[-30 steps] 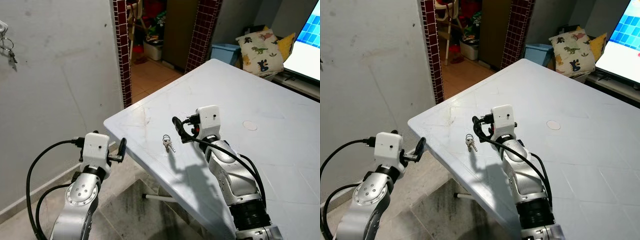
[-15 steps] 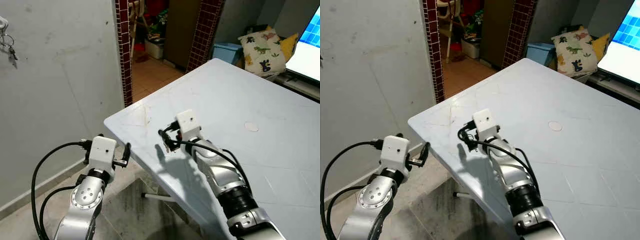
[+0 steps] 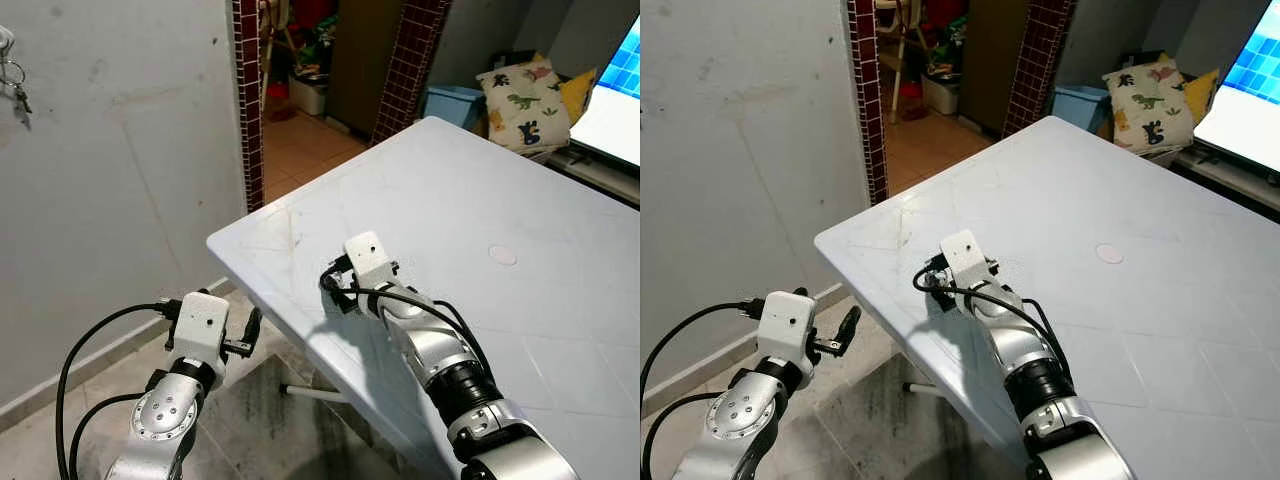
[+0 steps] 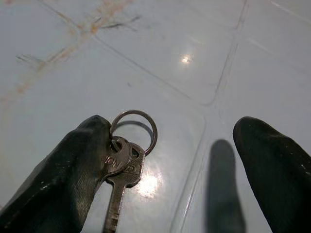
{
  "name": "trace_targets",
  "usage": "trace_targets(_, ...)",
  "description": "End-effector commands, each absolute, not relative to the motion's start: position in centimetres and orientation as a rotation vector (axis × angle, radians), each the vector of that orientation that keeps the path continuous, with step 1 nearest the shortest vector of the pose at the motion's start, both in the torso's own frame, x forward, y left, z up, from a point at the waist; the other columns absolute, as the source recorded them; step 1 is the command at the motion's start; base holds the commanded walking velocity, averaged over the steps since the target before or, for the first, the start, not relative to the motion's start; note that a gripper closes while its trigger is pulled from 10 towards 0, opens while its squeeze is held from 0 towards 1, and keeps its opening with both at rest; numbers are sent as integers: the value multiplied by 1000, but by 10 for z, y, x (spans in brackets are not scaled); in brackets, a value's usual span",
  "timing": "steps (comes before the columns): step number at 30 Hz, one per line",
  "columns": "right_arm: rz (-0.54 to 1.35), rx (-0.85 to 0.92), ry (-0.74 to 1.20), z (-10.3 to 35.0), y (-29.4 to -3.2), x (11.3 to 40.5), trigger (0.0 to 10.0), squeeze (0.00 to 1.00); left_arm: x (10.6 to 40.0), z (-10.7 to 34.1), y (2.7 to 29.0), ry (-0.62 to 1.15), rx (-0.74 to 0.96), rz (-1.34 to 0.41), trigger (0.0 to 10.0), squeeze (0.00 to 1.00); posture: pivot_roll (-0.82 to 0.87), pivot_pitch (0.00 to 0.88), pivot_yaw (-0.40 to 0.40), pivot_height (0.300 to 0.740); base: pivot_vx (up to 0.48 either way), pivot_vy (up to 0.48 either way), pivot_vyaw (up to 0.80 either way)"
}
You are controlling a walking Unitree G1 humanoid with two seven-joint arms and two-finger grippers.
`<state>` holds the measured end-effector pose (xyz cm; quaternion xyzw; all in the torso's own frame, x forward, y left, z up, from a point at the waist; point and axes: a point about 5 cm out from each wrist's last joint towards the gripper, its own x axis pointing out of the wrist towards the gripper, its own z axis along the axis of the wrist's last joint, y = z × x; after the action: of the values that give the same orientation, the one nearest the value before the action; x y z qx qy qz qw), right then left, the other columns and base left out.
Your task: Hang keys on a hook
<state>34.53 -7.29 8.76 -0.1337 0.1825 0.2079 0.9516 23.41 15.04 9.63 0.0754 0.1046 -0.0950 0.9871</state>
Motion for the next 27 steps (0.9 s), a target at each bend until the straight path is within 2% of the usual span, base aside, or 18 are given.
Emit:
trace_targets(1, 391, -286, 387, 84, -78, 348, 10000, 0, 234, 101, 147, 198, 147, -207, 10000, 0, 108, 27, -98, 740, 0, 0, 0)
trace_targets(3, 384, -283, 392, 82, -79, 348, 10000, 0, 234, 101, 147, 197, 144, -210, 10000, 0, 108, 29, -98, 740, 0, 0, 0)
trace_targets(4, 384, -274, 395, 81, -79, 348, 5961, 0, 234, 101, 147, 197, 145, -211, 10000, 0, 109, 29, -99, 740, 0, 0, 0)
trace_targets(5, 384, -274, 395, 81, -79, 348, 5961, 0, 234, 101, 147, 197, 145, -211, 10000, 0, 109, 29, -99, 740, 0, 0, 0)
trace_targets(6, 384, -264, 398, 80, -78, 348, 1608, 0, 234, 101, 146, 197, 146, -212, 10000, 0, 109, 29, -99, 740, 0, 0, 0)
trace_targets(7, 383, -259, 400, 80, -78, 348, 0, 0, 234, 101, 146, 198, 147, -213, 10000, 0, 110, 31, -101, 740, 0, 0, 0)
trace_targets(15, 385, -206, 415, 79, -77, 350, 0, 0, 234, 100, 146, 200, 143, -212, 10000, 0, 112, 32, -104, 740, 0, 0, 0)
trace_targets(27, 491, -81, 422, 81, -61, 346, 0, 0, 235, 99, 146, 208, 127, -207, 10000, 0, 109, 33, -105, 740, 0, 0, 0)
